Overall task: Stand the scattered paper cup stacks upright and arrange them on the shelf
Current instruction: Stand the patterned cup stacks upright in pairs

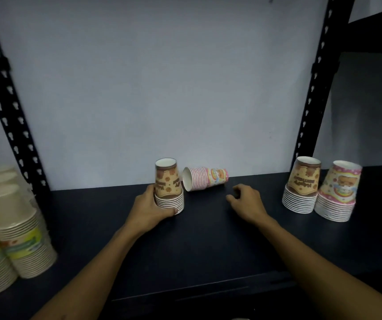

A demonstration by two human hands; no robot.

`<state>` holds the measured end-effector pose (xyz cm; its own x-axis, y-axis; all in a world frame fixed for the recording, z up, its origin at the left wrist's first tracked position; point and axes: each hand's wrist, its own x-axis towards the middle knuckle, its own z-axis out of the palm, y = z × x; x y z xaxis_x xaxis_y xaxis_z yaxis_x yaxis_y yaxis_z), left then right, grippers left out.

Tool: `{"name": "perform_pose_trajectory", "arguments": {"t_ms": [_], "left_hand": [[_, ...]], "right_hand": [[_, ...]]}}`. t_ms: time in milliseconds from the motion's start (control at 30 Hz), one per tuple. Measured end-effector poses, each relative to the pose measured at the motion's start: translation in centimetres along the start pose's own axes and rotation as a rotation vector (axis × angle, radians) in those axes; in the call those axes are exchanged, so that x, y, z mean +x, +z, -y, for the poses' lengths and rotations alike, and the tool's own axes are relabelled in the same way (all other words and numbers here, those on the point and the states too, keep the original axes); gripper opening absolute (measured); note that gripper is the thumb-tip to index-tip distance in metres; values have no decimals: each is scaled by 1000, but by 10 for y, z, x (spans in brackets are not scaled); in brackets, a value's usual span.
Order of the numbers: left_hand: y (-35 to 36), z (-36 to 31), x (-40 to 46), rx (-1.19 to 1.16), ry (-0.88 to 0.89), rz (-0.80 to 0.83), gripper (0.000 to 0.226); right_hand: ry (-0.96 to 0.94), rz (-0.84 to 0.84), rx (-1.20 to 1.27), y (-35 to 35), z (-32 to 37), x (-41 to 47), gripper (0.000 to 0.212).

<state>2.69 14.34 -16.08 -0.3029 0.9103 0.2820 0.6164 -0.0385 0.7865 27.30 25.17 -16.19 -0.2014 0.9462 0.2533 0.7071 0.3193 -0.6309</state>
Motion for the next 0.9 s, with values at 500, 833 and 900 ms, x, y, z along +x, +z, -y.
{"name": "perform_pose_trajectory", "arguments": {"t_ms": [500,833,900], "left_hand": [[4,19,55,111,-137,-127,77],[1,32,65,5,-121,-119,71],[1,31,64,-6,-113,-119,70]], "right_hand": [[351,-18,93,51,67,46,88],[483,-324,308,85,82,61,78],[390,-341,478,88,82,59,66]]}}
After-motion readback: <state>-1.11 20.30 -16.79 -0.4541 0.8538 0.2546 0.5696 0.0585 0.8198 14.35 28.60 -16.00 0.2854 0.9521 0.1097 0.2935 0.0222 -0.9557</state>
